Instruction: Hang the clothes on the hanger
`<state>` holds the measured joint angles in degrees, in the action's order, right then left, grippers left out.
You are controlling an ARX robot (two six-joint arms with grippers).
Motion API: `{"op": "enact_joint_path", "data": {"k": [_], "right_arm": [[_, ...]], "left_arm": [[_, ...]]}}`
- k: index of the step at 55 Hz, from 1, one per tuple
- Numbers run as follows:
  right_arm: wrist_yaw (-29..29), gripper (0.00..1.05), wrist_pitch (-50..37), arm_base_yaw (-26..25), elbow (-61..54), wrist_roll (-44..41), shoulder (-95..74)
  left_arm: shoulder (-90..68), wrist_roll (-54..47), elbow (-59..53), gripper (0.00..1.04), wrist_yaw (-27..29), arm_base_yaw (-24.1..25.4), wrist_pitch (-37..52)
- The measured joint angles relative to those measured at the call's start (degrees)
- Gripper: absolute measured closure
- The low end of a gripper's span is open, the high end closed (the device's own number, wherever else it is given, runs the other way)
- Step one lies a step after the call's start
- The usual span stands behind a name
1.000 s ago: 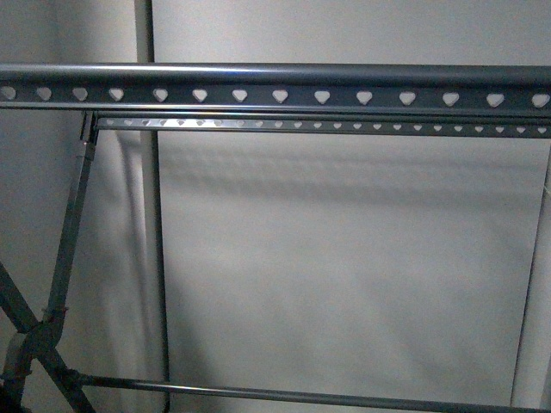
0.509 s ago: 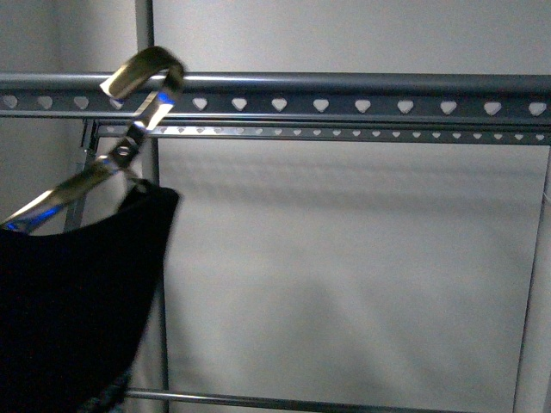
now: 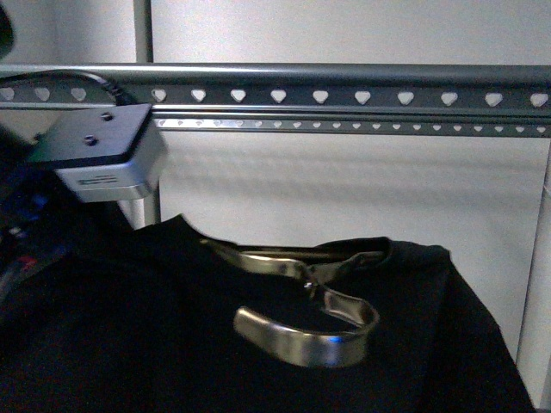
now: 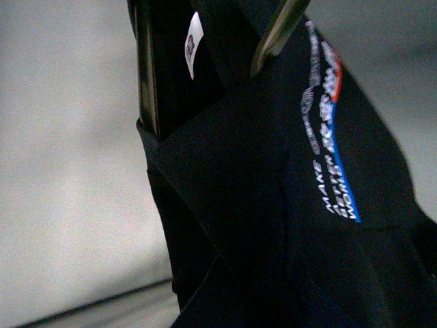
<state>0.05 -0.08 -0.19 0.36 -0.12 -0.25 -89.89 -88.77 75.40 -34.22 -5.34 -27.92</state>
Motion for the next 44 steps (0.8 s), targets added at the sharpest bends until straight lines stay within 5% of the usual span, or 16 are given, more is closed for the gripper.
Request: {"op": "enact_joint_path", "data": {"k": [8, 21, 25, 26, 28, 32, 44], "right_arm": [[0.0, 0.07, 0.0, 0.0, 0.0, 0.0, 0.0], [0.6, 0.07, 0.1, -0.2, 0.0, -0.1, -0.2], [17.8, 0.07, -1.3, -6.5, 1.3, -3.5, -5.3], [28.0, 0.07, -4.4, -11.4, 2.8, -6.7, -10.7], [37.9, 0.07, -9.6, -17.1, 5.2, -11.1, -17.8], [48.6, 0.07, -18.0, -23.3, 11.0, -19.5, -29.9], [50.3, 0.07, -19.8, -20.2, 30.3, -46.2, -57.3]], "left_arm": [[-1.4, -0.2, 0.4, 1.01, -0.6, -3.8, 9.8], [-1.4, 0.0, 0.4, 1.01, -1.3, -4.0, 10.4], [-1.4, 0.0, 0.4, 1.01, -1.3, -3.9, 10.4], [-1.4, 0.0, 0.4, 1.01, -1.3, -3.8, 10.4], [-1.3, 0.0, 0.4, 1.01, -1.3, -3.8, 10.4], [-1.3, 0.0, 0.4, 1.01, -1.3, -4.1, 10.4], [-1.3, 0.0, 0.4, 1.01, -1.0, -3.7, 10.4]]}}
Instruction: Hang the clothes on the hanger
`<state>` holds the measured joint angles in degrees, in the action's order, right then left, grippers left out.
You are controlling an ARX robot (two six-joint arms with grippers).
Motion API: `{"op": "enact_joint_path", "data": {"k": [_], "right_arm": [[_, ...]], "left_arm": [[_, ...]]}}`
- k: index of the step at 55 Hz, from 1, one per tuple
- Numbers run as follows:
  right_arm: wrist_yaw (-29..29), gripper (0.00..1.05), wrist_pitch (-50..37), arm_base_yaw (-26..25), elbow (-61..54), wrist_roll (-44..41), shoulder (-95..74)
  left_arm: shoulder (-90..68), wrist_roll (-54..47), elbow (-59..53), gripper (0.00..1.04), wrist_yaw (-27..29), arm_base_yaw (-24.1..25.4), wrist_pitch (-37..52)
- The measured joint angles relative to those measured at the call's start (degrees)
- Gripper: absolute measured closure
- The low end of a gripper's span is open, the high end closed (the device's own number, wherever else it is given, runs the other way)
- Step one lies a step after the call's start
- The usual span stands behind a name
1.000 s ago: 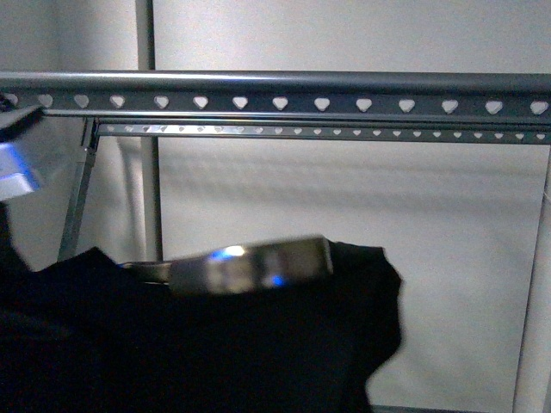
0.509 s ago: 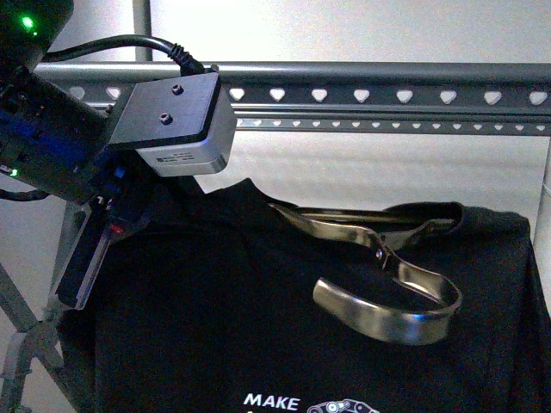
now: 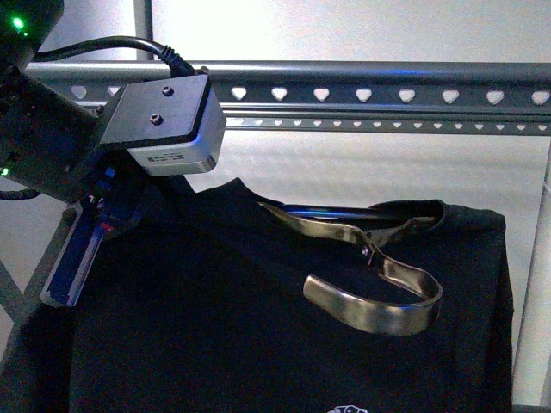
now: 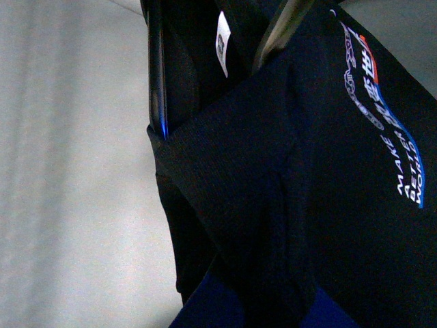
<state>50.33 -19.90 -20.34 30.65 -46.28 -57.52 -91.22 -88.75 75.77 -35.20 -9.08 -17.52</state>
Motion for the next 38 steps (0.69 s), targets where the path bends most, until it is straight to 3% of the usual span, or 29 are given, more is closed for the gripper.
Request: {"op": "enact_joint_path", "data": {"k": [11, 16, 24, 38], "right_arm": [[-3.7, 0.07, 15.1, 6.7, 15.9, -23.8, -14.3], [-7.1, 0.07, 19.3, 10.2, 21.5, -30.4, -18.4], [-12.3, 0.07, 22.0, 14.6, 28.1, -33.3, -23.8], [-18.8, 0.07, 21.6, 18.8, 37.1, -30.3, -34.4]], "left_arm": [[0.0, 0.0, 0.0, 1.01, 0.1, -0.1, 0.0], [0.0, 0.0, 0.0, 1.01, 0.2, -0.1, 0.0], [0.0, 0.0, 0.0, 1.01, 0.2, 0.0, 0.0], [0.0, 0.0, 0.0, 1.01, 0.1, -0.1, 0.0]]}}
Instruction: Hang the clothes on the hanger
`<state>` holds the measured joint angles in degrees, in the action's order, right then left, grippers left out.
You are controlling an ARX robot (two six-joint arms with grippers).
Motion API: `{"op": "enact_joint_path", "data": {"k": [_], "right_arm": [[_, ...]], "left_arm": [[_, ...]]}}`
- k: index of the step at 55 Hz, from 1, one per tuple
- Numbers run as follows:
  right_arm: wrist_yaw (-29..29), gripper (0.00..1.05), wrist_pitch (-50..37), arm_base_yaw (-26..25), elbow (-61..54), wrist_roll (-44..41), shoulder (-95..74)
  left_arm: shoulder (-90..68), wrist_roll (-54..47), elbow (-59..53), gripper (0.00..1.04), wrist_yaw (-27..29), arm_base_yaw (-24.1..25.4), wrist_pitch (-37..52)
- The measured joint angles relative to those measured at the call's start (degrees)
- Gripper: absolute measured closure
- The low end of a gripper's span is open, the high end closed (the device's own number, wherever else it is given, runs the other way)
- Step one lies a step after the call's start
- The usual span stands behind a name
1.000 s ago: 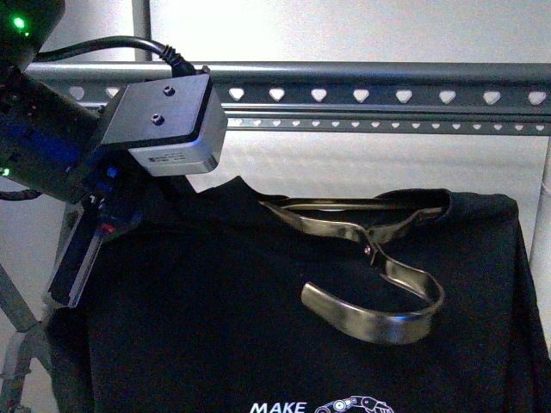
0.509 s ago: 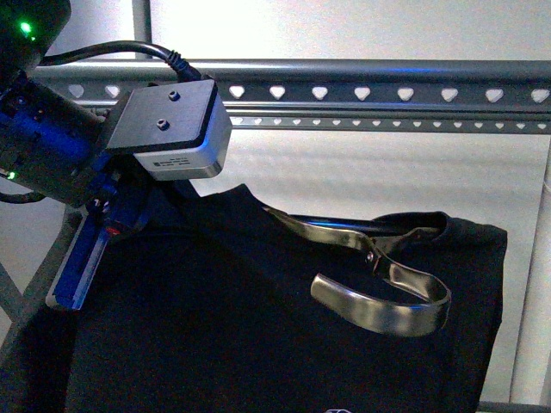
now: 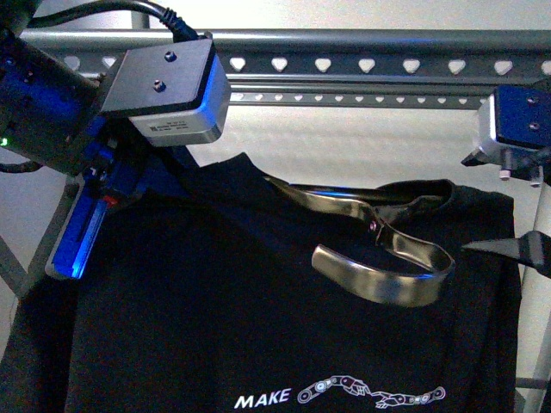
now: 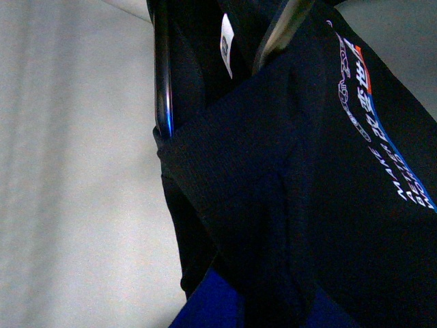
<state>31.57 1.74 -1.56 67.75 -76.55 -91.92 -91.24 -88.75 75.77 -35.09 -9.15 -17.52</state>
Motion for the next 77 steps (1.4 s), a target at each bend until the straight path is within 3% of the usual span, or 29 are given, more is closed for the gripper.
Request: {"op": "enact_joint_path", "data": {"k": [5, 16, 25, 35, 44, 55, 67, 68, 69, 71, 74, 76, 77], "right_arm": [[-1.2, 0.10, -1.7, 0.7, 1.7, 1.7, -2.8], [-2.6, 0.38, -5.7, 2.1, 3.1, 5.1, -6.3], [-1.5, 0.71, -6.8, 1.7, 2.3, 5.9, -5.9], [2.3, 0.91, -7.3, -0.6, -0.4, 5.1, -4.3], [4.8, 0.95, -6.6, -3.4, -4.6, 4.5, -1.7], [3.8, 0.96, -1.2, -6.8, -10.8, 3.5, 0.4], [2.4, 0.97, -2.1, -9.6, -17.4, 2.4, -1.2], [2.4, 0.97, -2.7, -9.8, -17.8, 2.5, -1.4], [2.4, 0.97, -3.7, -10.1, -18.2, 2.7, -1.6], [2.9, 0.97, -5.2, -10.4, -18.8, 3.8, -1.6], [4.5, 0.97, -7.5, -11.2, -19.5, 8.3, -0.5], [4.7, 0.97, -7.6, -11.6, -20.0, 12.2, 1.5], [5.1, 1.00, -6.9, -12.0, -20.0, 14.7, 2.9]], "left_arm": [[0.0, 0.0, 0.0, 1.01, 0.0, 0.0, 0.0], [0.0, 0.0, 0.0, 1.01, 0.0, 0.0, 0.0], [0.0, 0.0, 0.0, 1.01, 0.0, 0.0, 0.0], [0.0, 0.6, 0.0, 1.00, -0.7, 0.0, 0.0], [0.1, 0.7, 0.3, 0.77, -0.9, -0.2, 0.3], [0.2, 0.6, 0.3, 0.50, -0.9, -0.1, 0.3], [0.2, 0.7, 0.3, 0.19, -1.2, 0.0, 0.6], [0.1, 3.3, -0.9, 0.15, -3.3, 0.2, 4.1], [0.1, 9.7, -3.8, 0.10, -7.6, 0.6, 13.6], [0.0, 21.1, -7.7, 0.05, -10.3, 1.1, 26.4], [-1.5, 51.1, -11.5, 0.07, -5.6, 2.1, 52.3], [-1.9, 66.7, -11.0, 0.06, -0.6, 3.1, 62.9], [-1.6, 75.1, -9.7, 0.07, 2.1, 3.8, 64.2]]}}
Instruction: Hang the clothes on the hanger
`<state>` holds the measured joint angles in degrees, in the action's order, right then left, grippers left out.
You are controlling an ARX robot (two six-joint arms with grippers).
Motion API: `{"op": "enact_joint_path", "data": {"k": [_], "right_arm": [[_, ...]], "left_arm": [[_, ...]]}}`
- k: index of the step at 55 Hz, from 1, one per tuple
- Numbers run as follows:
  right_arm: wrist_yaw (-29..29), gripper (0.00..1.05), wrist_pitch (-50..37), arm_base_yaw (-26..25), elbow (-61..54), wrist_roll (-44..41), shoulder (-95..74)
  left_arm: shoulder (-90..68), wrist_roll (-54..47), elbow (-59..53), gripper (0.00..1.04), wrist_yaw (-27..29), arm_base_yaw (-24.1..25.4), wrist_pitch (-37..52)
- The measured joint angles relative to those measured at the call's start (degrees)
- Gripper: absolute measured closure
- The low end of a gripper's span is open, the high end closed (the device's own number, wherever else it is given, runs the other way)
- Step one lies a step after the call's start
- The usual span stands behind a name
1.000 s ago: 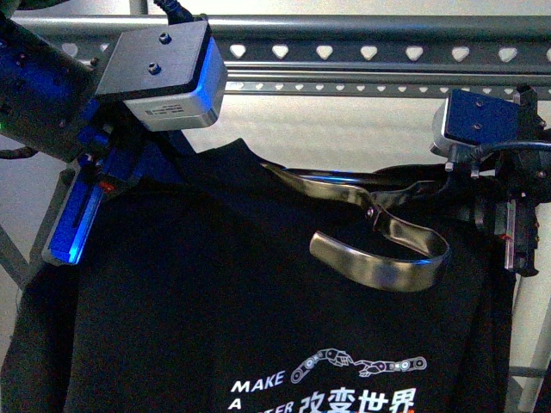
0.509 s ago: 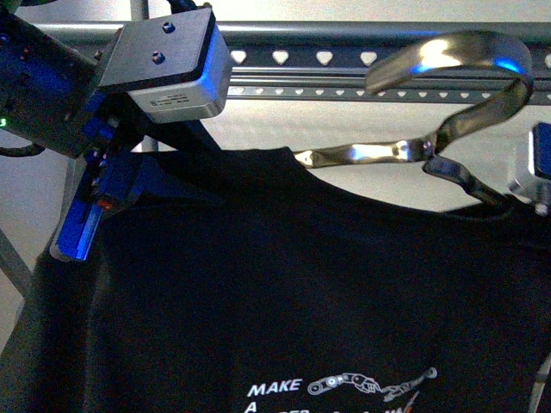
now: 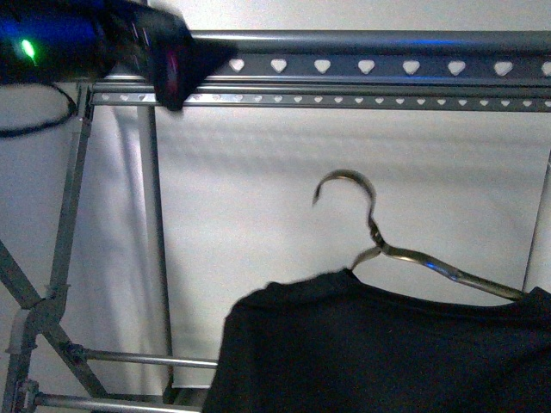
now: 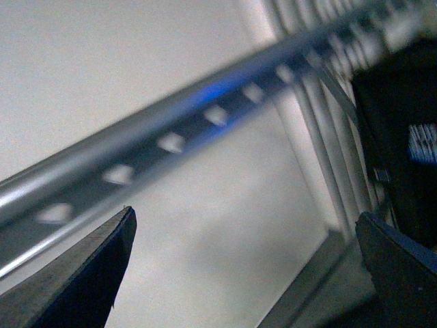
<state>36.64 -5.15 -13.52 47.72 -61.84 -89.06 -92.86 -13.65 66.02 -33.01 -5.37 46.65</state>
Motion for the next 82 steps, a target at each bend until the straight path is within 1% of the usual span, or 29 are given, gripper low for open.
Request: {"op": "enact_joint_path", "data": {"k": [1, 2, 4, 8, 10, 11, 13, 15, 17, 24, 25, 31, 33, 35, 36, 38, 43, 46, 56, 59, 61, 65, 68, 69, 72, 75, 76, 79, 82], "right_arm": [[0.0, 1.00, 0.8, -0.2, 0.0, 0.9, 0.9], [-0.7, 1.00, 2.2, -0.5, 0.0, 3.2, 2.6], [-2.9, 1.00, 4.2, -1.2, 0.0, 8.2, 5.4], [-3.4, 1.00, 6.6, -2.4, 0.1, 13.0, 8.5], [-3.4, 1.00, 8.0, -3.2, 0.2, 14.7, 10.0], [-3.2, 1.00, 8.8, -3.7, 0.3, 16.2, 10.9], [-2.6, 1.00, 10.2, -4.5, 0.5, 18.1, 12.6], [-1.5, 1.00, 11.5, -5.4, 1.3, 20.4, 14.3], [-0.8, 1.00, 12.5, -6.1, 2.2, 21.7, 15.4], [1.3, 1.00, 13.7, -8.2, 5.4, 26.1, 18.2], [1.2, 1.00, 13.9, -8.7, 6.7, 27.4, 18.6], [1.2, 1.00, 16.1, -9.7, 12.5, 33.2, 18.4], [1.2, 1.00, 17.1, -9.8, 14.0, 34.6, 17.8], [1.3, 1.00, 19.2, -9.8, 16.8, 37.4, 16.2], [1.3, 1.00, 19.6, -9.8, 17.3, 37.9, 15.9], [1.2, 1.00, 21.0, -9.8, 19.3, 40.5, 14.2], [-0.3, 1.00, 23.6, -9.5, 22.1, 44.3, 10.3], [-2.5, 1.00, 24.2, -8.8, 22.4, 46.4, 7.1], [-4.0, 1.00, 21.3, -5.4, 20.9, 50.1, 4.4], [-3.7, 0.99, 19.1, -4.7, 19.4, 50.6, 4.8], [-4.2, 0.92, 16.1, -4.2, 17.7, 51.7, 5.3], [-7.8, 0.80, 8.1, -3.4, 13.7, 52.5, 7.1], [-11.8, 0.69, -2.6, -3.1, 8.5, 53.1, 10.1], [-13.1, 0.67, -4.8, -3.1, 7.5, 53.4, 10.7], [-17.5, 0.57, -18.1, -3.5, 1.6, 55.7, 15.0], [-20.6, 0.43, -33.7, -5.0, -6.4, 61.2, 22.4], [-20.6, 0.39, -36.9, -5.4, -8.5, 63.1, 24.5], [-20.2, 0.31, -43.2, -6.3, -13.8, 66.5, 29.9], [-19.6, 0.21, -45.0, -6.4, -19.8, 70.3, 36.6]], "left_arm": [[0.3, 3.8, 0.9, 0.07, 1.3, 0.5, -0.7], [0.9, 11.7, 2.0, 0.07, 4.4, 1.1, -2.2], [1.9, 17.9, 2.2, 0.07, 7.6, 1.7, -2.6], [3.5, 25.4, 1.6, 0.07, 8.3, 2.9, -1.9], [4.0, 26.8, 1.2, 0.07, 9.5, 3.0, -0.9], [4.7, 26.2, 1.4, 0.10, 13.0, 2.7, -3.3], [7.6, 24.3, 0.9, 0.17, 23.0, 2.5, -13.3], [11.5, 21.6, -2.0, 0.26, 30.2, 2.5, -21.7], [15.4, 18.8, -6.6, 0.34, 34.0, 2.8, -25.2], [22.4, 15.8, -17.8, 0.53, 33.0, 4.5, -22.4], [23.7, 15.3, -20.4, 0.58, 33.0, 4.7, -20.9], [27.6, 14.6, -30.4, 0.80, 33.2, 5.3, -16.8], [28.3, 14.6, -32.1, 0.84, 33.2, 5.4, -16.1], [30.1, 14.5, -35.6, 0.94, 33.2, 5.4, -14.7], [30.3, 14.4, -35.9, 0.95, 33.2, 5.4, -14.6], [31.8, 14.4, -38.3, 1.02, 33.1, 5.4, -13.6], [34.2, 14.1, -41.9, 1.01, 33.0, 5.4, -12.3], [36.6, 14.0, -45.3, 1.01, 33.0, 5.4, -11.3], [42.4, 13.9, -52.4, 1.01, 33.0, 5.4, -10.6], [43.9, 13.9, -53.7, 1.01, 33.0, 5.4, -10.6], [45.2, 13.9, -54.8, 1.01, 33.0, 5.4, -10.6], [47.1, 13.9, -56.2, 1.01, 33.0, 5.4, -10.8], [48.7, 13.9, -57.4, 1.01, 33.0, 5.4, -11.4], [49.0, 13.9, -57.6, 1.01, 33.0, 5.4, -11.5], [50.9, 13.9, -58.7, 1.01, 33.0, 5.4, -12.3], [53.2, 13.9, -59.9, 1.01, 33.0, 5.4, -13.4], [53.9, 13.9, -60.2, 1.01, 33.0, 5.4, -13.8], [55.3, 13.9, -60.8, 1.01, 33.0, 5.4, -14.6], [57.1, 13.9, -61.5, 1.01, 33.0, 5.4, -15.7]]}}
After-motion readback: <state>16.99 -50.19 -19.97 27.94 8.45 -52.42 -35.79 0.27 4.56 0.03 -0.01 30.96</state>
